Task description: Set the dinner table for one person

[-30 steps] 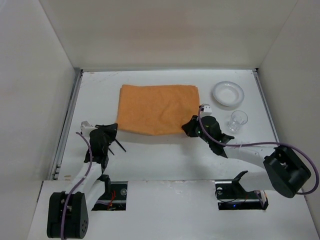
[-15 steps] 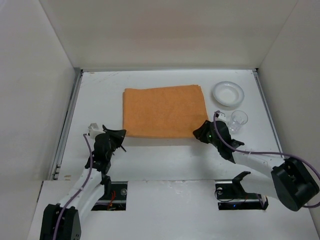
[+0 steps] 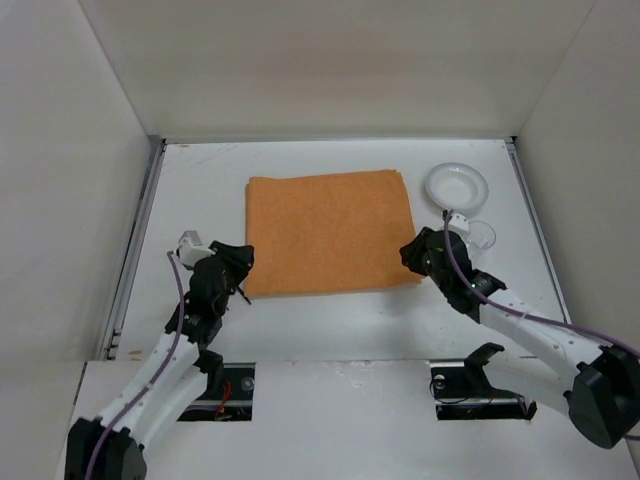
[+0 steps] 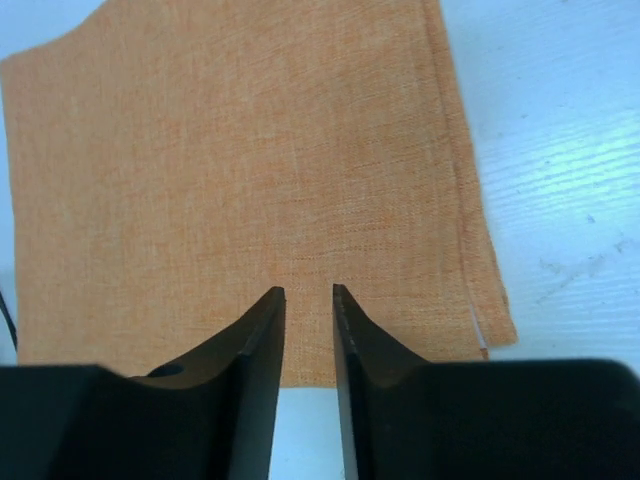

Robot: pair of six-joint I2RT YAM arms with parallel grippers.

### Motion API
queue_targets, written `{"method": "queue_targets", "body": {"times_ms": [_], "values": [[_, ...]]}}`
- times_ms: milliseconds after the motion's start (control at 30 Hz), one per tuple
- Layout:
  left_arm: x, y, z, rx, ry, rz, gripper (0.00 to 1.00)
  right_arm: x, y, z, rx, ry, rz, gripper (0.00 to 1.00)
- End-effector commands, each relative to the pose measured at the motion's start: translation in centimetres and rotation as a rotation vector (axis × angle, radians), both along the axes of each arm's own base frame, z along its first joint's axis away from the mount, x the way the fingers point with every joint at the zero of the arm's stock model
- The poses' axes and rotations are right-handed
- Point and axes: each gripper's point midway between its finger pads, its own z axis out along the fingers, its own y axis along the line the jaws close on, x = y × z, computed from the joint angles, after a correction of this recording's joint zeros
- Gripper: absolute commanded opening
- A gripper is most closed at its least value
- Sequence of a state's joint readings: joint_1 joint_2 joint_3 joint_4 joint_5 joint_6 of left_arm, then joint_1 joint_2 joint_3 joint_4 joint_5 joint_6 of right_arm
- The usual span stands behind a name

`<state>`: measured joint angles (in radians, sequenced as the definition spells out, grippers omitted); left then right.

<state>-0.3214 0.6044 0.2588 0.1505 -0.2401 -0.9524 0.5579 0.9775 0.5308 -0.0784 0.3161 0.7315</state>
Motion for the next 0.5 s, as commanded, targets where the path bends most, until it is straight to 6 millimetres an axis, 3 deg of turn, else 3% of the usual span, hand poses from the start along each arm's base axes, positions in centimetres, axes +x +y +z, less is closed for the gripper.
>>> {"method": "queue_targets", "body": {"times_ms": [0, 67, 200, 300, 467], "values": [[1.2, -2.8, -0.2, 0.057, 0.019, -0.074, 0.31, 0.5, 1.5, 1.7, -0.019, -0.026, 0.03, 0.29], [1.6, -4.6, -0.9, 0.08, 0.028, -0.116, 0.3, 0.7, 2.3, 1.9, -0.014, -0.033, 0.036, 0.29], [1.9, -6.9, -1.7, 0.131, 0.029, -0.148, 0.3, 0.7, 2.7, -1.4, -0.004, 0.053, 0.006, 0.21], [1.5, -7.2, -3.0, 0.182, 0.059, -0.155, 0.3, -0.3, 1.8, -5.5, 0.006, 0.143, -0.056, 0.16], [0.3, -6.1, -6.1, 0.257, 0.152, -0.14, 0.29, -1.9, 1.0, -9.6, -0.007, 0.251, -0.096, 0.16]]}}
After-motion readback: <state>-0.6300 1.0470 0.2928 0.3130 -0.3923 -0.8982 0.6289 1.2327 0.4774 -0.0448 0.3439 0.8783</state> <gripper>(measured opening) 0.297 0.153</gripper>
